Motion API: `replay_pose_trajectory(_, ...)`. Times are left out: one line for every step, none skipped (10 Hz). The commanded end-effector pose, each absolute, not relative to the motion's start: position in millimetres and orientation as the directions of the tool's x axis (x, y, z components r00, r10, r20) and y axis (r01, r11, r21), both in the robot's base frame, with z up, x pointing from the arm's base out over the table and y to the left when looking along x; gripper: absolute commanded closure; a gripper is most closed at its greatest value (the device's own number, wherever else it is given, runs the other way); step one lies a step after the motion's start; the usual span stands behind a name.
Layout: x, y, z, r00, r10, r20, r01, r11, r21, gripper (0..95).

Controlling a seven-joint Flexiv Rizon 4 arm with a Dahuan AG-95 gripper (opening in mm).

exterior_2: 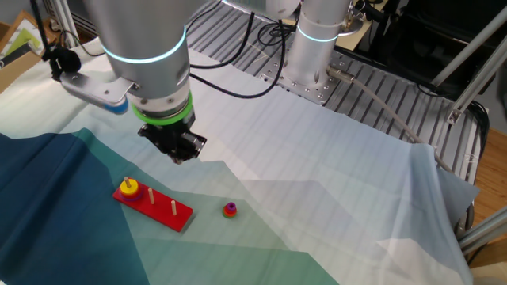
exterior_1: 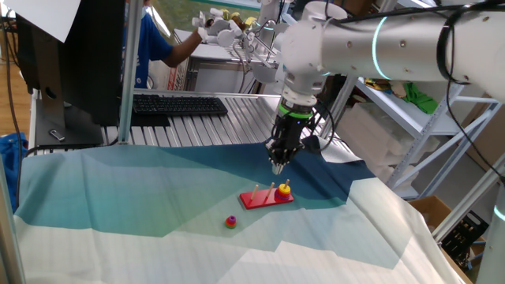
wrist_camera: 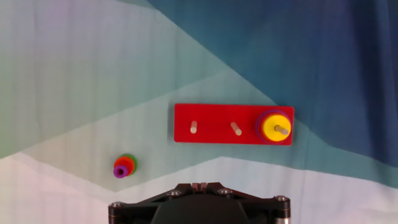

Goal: Take out one Hanoi block and throw it aside

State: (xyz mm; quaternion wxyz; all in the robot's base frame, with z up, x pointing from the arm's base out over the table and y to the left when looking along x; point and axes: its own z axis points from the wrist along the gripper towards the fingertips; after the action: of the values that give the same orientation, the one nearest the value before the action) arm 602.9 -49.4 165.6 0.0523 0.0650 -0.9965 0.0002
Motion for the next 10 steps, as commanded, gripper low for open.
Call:
replay_pose_trajectory(600.4,-49.5,165.1,-0.987,-0.147,0.072,-0.147,0.989,-0.002,95.0)
replay_pose_trajectory(600.4,-49.5,165.1,-0.989,-0.134,0.064,-0.134,0.991,0.005,95.0)
replay_pose_trajectory(600.4,-49.5,165.1,-0.989,-0.135,0.062,-0.135,0.991,0.009,95.0)
replay_pose_trajectory(600.4,-49.5,165.1,-0.990,-0.129,0.062,-0.129,0.992,0.010,95.0)
replay_pose_trajectory(600.4,-49.5,165.1,-0.995,-0.091,0.044,-0.092,0.996,-0.008,95.0)
replay_pose_trajectory(600.4,-49.5,165.1,-0.996,-0.078,0.047,-0.079,0.997,-0.024,95.0)
replay_pose_trajectory(600.4,-49.5,165.1,-0.998,-0.046,0.046,-0.047,0.999,-0.019,95.0)
replay_pose_trajectory(600.4,-49.5,165.1,-0.999,-0.017,0.032,-0.017,1.000,-0.005,95.0)
replay_pose_trajectory(600.4,-49.5,165.1,-1.000,-0.017,0.013,-0.017,1.000,-0.008,95.0)
replay_pose_trajectory(600.4,-49.5,165.1,-1.000,-0.009,0.022,-0.009,1.000,-0.010,95.0)
